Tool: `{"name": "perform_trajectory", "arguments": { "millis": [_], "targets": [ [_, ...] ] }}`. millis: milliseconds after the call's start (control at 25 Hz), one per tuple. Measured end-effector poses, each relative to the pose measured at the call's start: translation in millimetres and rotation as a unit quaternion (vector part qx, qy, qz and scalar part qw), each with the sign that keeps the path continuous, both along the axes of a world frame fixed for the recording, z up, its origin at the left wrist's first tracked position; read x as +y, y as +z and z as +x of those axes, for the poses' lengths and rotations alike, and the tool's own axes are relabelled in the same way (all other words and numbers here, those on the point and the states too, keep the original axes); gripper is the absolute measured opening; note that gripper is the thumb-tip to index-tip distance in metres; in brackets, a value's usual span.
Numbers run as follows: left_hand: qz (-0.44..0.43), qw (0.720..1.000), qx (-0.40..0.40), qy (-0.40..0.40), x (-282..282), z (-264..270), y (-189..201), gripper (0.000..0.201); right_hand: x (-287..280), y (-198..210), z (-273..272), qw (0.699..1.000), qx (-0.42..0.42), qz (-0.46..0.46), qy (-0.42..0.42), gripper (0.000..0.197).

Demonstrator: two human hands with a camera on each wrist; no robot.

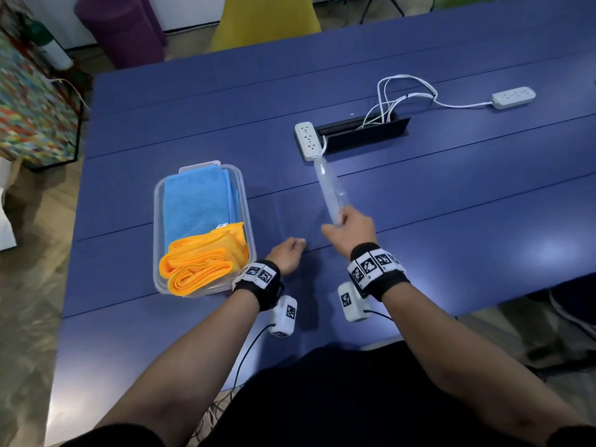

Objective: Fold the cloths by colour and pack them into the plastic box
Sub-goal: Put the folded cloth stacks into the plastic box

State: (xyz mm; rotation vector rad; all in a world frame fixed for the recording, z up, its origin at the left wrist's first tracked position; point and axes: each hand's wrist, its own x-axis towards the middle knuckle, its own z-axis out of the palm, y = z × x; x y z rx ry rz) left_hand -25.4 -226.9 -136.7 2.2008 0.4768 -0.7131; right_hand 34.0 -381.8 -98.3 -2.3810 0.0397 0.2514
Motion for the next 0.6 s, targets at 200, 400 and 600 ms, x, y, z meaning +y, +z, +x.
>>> {"name": "perform_trajectory", "arguments": {
  "millis": [200, 400, 600],
  "targets": [
    [-0.107, 0.971, -0.093, 0.192, 4, 36, 16, 0.089, -9, 35, 21, 0.959, 0.057, 0.276, 0.013, 0.034],
    [-0.103, 0.934, -0.176, 0.294, 24, 34, 80, 0.057, -25, 45, 32, 0.893, 0.077, 0.443, 0.02, 0.037],
    [-0.01, 0.892, -0.317, 0.322, 46, -8, 119, 0.035, 11, 33, 32, 0.892, 0.109, 0.439, 0.009, 0.064]
  ]
}}
